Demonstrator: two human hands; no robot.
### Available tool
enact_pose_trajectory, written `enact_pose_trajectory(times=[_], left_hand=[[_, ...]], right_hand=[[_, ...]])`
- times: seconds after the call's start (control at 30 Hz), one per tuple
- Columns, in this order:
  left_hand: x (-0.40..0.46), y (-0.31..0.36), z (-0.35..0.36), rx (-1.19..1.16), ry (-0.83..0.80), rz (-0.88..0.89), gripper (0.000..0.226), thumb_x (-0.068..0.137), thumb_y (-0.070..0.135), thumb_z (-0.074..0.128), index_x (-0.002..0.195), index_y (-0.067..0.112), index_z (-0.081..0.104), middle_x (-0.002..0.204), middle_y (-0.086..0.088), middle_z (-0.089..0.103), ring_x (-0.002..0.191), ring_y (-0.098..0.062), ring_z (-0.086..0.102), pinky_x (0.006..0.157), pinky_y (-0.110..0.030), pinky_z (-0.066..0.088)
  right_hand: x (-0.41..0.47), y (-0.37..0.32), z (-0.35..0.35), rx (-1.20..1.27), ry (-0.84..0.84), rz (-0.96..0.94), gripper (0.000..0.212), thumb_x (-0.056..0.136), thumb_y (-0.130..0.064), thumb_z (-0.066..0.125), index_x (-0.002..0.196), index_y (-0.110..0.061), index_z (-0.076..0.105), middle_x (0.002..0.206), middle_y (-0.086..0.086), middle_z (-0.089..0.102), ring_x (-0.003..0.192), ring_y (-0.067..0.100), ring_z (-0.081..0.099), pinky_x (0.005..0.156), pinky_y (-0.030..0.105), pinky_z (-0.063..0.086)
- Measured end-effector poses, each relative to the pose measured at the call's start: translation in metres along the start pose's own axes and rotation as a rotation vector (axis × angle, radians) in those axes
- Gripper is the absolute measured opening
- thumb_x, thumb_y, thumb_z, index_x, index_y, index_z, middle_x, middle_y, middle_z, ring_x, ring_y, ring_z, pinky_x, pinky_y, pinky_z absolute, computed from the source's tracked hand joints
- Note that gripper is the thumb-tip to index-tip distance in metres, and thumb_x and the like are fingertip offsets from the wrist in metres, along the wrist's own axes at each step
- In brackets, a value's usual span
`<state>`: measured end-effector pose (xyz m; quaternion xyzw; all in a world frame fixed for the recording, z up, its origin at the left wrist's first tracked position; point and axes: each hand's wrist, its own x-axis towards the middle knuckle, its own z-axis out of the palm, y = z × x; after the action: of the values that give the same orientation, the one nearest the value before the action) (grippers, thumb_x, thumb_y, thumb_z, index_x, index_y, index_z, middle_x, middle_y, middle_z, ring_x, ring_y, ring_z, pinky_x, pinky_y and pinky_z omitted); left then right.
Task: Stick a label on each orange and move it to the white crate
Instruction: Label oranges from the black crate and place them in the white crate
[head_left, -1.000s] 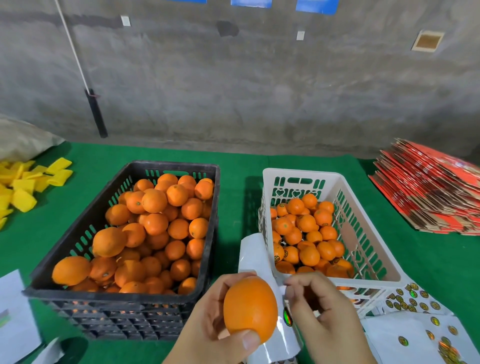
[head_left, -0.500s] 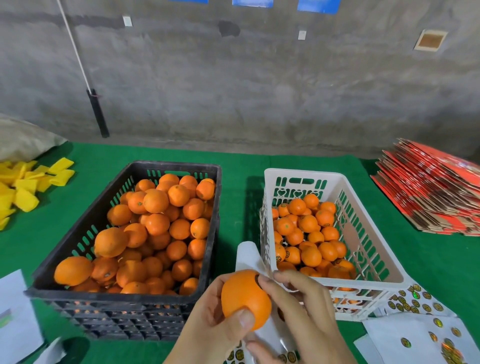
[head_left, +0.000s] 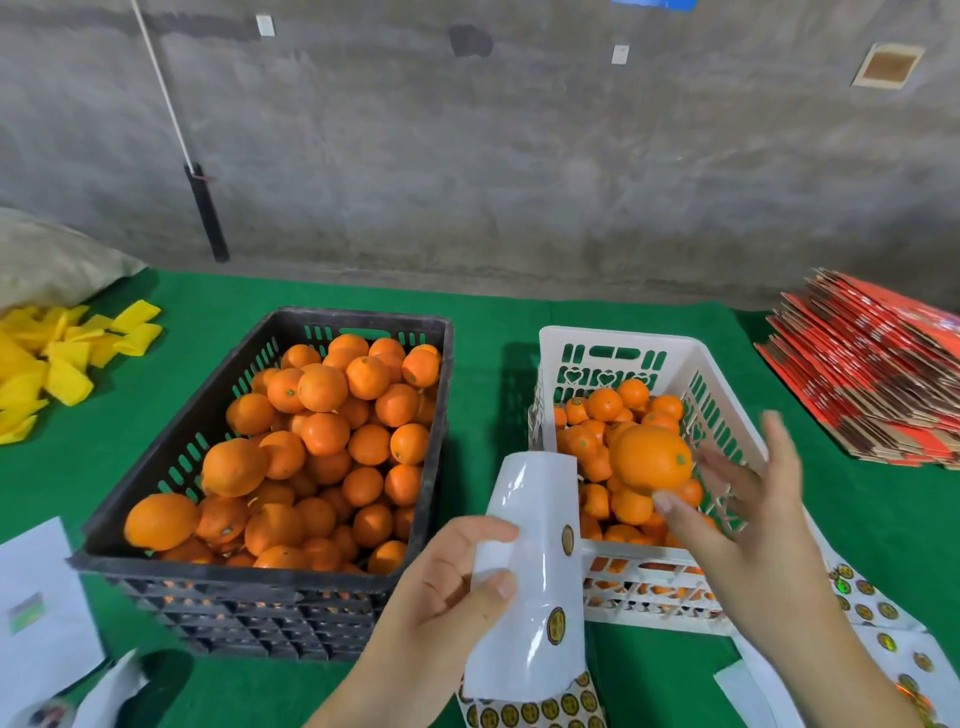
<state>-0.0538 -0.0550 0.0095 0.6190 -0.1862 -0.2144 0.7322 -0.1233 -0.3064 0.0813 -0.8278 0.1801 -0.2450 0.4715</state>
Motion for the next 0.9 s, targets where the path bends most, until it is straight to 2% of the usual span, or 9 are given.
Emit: enact_pose_trajectory(times=[0.07, 0.13, 0.23, 0.33, 0.47, 0.6, 0.7, 0.8, 0.9], left_hand=[[0.003, 0.006, -0.005, 0.037, -0.076, 0.057, 0.043, 0.096, 0.027, 0.067, 0.138, 0.028, 0.057, 0.118, -0.006, 0.068, 0.079, -0.034, 0.047, 0.083, -0.039, 0.043], [0.01, 0.014, -0.01, 0.021, -0.154, 0.078, 0.044, 0.105, 0.015, 0.059, 0.146, 0.027, 0.046, 0.14, -0.002, 0.064, 0.104, -0.028, 0.066, 0.099, -0.042, 0.053], [0.023, 0.024, -0.017, -0.026, -0.231, 0.045, 0.055, 0.108, 0.006, 0.054, 0.15, 0.038, 0.037, 0.143, -0.016, 0.062, 0.121, -0.049, 0.063, 0.101, -0.065, 0.051], [0.04, 0.033, -0.036, 0.068, -0.255, 0.004, 0.064, 0.106, 0.018, 0.06, 0.156, 0.041, 0.027, 0.135, -0.014, 0.066, 0.116, -0.045, 0.066, 0.096, -0.052, 0.057], [0.091, 0.035, -0.105, 1.2, 0.065, 0.058, 0.048, 0.102, 0.048, 0.056, 0.148, 0.04, 0.043, 0.142, 0.01, 0.06, 0.127, -0.013, 0.06, 0.109, -0.046, 0.05], [0.11, 0.024, -0.199, 1.872, 0.197, -0.685, 0.073, 0.093, 0.057, 0.062, 0.155, 0.035, 0.03, 0.158, -0.009, 0.036, 0.144, -0.042, 0.034, 0.118, -0.056, 0.032], [0.104, 0.015, -0.242, 1.923, 0.307, -0.668, 0.069, 0.095, 0.038, 0.064, 0.155, 0.032, 0.03, 0.146, -0.011, 0.039, 0.131, -0.043, 0.043, 0.106, -0.052, 0.047], [0.104, 0.029, -0.25, 1.686, 0.43, -0.703, 0.062, 0.1, 0.034, 0.059, 0.154, 0.018, 0.032, 0.144, -0.02, 0.043, 0.128, -0.047, 0.054, 0.101, -0.056, 0.052], [0.092, 0.054, -0.218, 1.388, 0.458, -0.463, 0.081, 0.082, 0.052, 0.081, 0.145, 0.016, 0.046, 0.132, -0.014, 0.06, 0.108, -0.031, 0.064, 0.085, -0.045, 0.057]], right_hand=[[0.0, 0.014, 0.002, -0.029, -0.128, 0.13, 0.11, 0.075, -0.077, 0.071, 0.161, -0.056, 0.007, 0.168, -0.027, 0.025, 0.155, 0.002, 0.026, 0.121, 0.039, 0.034], [-0.015, 0.019, 0.018, 0.237, -0.39, 0.308, 0.107, 0.064, -0.091, 0.072, 0.156, -0.058, 0.03, 0.156, -0.035, 0.043, 0.147, -0.002, 0.042, 0.109, 0.033, 0.046], [-0.037, 0.029, 0.046, 0.801, -0.736, 0.511, 0.08, 0.078, -0.051, 0.091, 0.147, -0.022, 0.061, 0.144, 0.014, 0.065, 0.132, 0.036, 0.063, 0.1, 0.045, 0.058], [-0.044, 0.03, 0.062, 0.832, -0.517, 0.441, 0.046, 0.075, -0.019, 0.093, 0.119, -0.015, 0.08, 0.126, 0.022, 0.074, 0.115, 0.038, 0.073, 0.086, 0.039, 0.063], [-0.039, 0.039, 0.061, 0.756, -0.309, 0.405, 0.036, 0.076, -0.02, 0.076, 0.111, -0.022, 0.081, 0.115, 0.016, 0.079, 0.102, 0.031, 0.078, 0.076, 0.037, 0.064], [-0.037, 0.043, 0.053, 0.743, -0.338, 0.388, 0.063, 0.062, -0.046, 0.099, 0.117, -0.024, 0.079, 0.119, 0.015, 0.078, 0.107, 0.033, 0.076, 0.08, 0.039, 0.063], [-0.04, 0.04, 0.052, 0.752, -0.337, 0.404, 0.078, 0.048, -0.057, 0.102, 0.115, -0.024, 0.079, 0.117, 0.014, 0.078, 0.105, 0.032, 0.077, 0.077, 0.037, 0.063], [-0.04, 0.043, 0.051, 0.754, -0.313, 0.415, 0.049, 0.069, -0.039, 0.092, 0.115, -0.026, 0.08, 0.12, 0.014, 0.078, 0.107, 0.033, 0.076, 0.077, 0.036, 0.063], [-0.038, 0.04, 0.051, 0.796, -0.29, 0.406, 0.039, 0.078, -0.024, 0.076, 0.116, -0.025, 0.079, 0.122, 0.013, 0.077, 0.109, 0.032, 0.076, 0.078, 0.036, 0.063]])
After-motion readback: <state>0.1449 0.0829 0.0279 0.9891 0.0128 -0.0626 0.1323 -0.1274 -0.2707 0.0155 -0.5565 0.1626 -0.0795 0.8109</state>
